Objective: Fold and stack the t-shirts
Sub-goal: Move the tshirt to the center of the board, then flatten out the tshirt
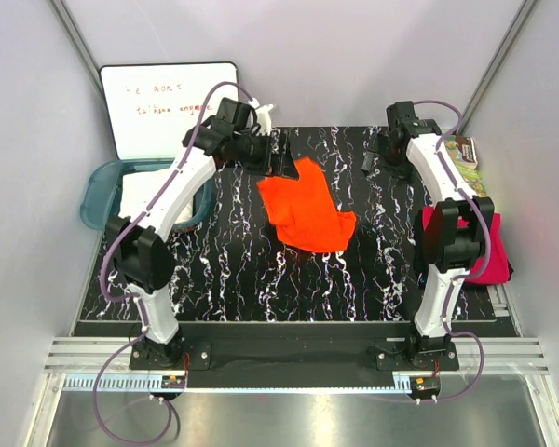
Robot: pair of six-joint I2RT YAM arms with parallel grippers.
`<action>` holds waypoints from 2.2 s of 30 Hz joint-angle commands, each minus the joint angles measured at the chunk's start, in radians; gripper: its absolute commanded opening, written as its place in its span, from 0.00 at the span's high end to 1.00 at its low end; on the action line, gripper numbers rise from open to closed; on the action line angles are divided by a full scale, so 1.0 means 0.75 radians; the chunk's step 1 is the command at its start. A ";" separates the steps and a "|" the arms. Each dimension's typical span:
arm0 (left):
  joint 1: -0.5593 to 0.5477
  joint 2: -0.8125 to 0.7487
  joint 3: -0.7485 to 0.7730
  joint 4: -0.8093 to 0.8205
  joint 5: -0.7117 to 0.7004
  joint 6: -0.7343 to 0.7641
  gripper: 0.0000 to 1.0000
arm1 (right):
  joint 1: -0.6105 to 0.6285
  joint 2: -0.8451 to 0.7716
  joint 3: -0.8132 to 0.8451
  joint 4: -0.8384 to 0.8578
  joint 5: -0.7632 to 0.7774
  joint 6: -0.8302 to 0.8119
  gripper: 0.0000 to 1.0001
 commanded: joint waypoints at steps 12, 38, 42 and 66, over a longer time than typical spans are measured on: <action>0.010 0.143 -0.045 -0.023 -0.125 0.048 0.01 | 0.139 0.049 0.053 0.019 -0.258 -0.111 0.01; 0.035 0.532 0.225 -0.056 -0.280 -0.011 0.01 | 0.149 0.297 0.039 -0.103 -0.240 -0.021 0.28; 0.035 0.540 0.206 -0.056 -0.278 -0.013 0.01 | 0.149 0.193 -0.094 -0.103 -0.191 -0.048 0.28; -0.084 0.675 0.384 -0.019 -0.025 -0.087 0.22 | 0.149 0.187 -0.031 0.052 -0.273 -0.021 1.00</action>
